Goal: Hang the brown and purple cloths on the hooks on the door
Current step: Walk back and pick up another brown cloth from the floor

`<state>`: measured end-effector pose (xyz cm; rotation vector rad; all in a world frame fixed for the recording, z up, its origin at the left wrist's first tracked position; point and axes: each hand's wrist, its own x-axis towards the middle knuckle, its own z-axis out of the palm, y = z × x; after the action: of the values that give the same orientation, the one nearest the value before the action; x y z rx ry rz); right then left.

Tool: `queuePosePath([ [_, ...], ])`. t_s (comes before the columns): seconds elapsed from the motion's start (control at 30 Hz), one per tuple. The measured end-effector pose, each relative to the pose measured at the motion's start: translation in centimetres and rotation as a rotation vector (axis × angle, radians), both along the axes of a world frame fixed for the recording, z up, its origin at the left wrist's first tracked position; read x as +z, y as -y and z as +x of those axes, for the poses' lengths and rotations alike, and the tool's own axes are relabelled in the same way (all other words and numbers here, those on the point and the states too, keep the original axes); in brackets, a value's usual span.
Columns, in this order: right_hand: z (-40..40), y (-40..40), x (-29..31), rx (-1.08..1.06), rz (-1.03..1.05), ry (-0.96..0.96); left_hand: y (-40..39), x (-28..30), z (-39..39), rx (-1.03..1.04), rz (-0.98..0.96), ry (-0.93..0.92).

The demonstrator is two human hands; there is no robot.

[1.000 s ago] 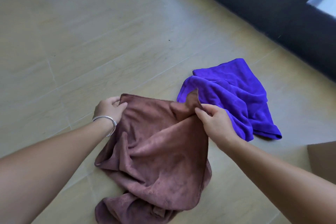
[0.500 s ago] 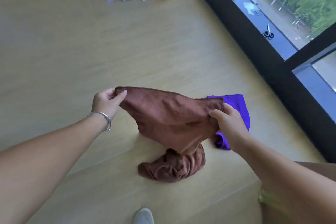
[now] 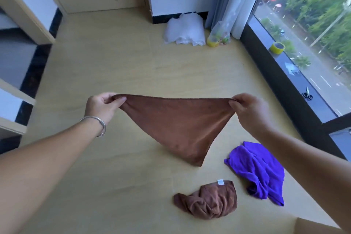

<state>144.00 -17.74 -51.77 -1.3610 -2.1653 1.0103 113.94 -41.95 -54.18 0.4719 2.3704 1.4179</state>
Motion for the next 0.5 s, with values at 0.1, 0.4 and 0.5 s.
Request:
queuePosePath([
  [0.1, -4.1, 0.1, 3.0, 0.034, 0.061, -0.018, 1.7, 3.7, -3.5, 0.038, 0.032, -0.058],
  [0.4, -10.1, 6.3, 5.5, 0.197, 0.095, -0.104, 11.6, 9.2, -7.2, 0.077, -0.064, -0.28],
  [0.5, -8.7, 9.8, 3.6, 0.245, 0.072, -0.065, 16.2, 7.3, -5.3, 0.079, -0.137, -0.302],
])
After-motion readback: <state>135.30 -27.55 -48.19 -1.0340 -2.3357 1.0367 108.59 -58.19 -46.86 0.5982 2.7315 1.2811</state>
